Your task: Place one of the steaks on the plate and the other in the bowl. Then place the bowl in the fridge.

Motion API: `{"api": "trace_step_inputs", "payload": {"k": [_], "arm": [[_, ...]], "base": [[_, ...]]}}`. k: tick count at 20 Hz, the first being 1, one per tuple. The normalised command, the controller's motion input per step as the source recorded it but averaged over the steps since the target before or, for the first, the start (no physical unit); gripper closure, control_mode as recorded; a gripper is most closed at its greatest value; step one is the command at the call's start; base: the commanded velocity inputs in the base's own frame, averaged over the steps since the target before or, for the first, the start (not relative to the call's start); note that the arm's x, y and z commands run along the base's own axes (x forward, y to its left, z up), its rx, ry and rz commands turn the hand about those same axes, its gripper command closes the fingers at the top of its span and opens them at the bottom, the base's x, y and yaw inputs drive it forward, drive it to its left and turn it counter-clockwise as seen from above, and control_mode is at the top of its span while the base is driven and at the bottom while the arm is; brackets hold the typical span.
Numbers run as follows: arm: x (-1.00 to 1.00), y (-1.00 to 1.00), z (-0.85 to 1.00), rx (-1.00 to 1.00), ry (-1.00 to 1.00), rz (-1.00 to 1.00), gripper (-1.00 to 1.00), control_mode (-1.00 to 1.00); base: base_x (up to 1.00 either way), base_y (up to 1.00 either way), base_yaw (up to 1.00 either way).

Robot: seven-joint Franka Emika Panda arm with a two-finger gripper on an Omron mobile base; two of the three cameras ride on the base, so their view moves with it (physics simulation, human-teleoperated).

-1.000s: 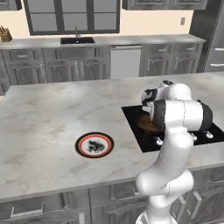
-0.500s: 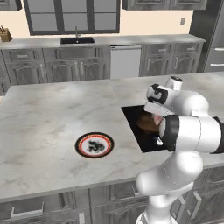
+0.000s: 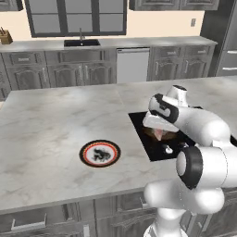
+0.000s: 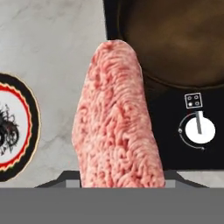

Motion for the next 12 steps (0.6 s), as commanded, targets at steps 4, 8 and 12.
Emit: {"api": "trace_step_inputs", "payload": {"k": [4, 8, 12], "arm": [[-0.23, 0.74, 0.00, 0.00, 0.00, 0.18, 1.00, -1.00], [0.00, 0.83, 0.00, -0.01, 0.01, 0.18, 1.00, -1.00], [0.07, 0.86, 0.00, -0.06, 0.03, 0.14, 1.00, -1.00]], "base": [[0.00, 0.00, 0.00], [0.00, 0.00, 0.00], [0.00, 0.00, 0.00]]}}
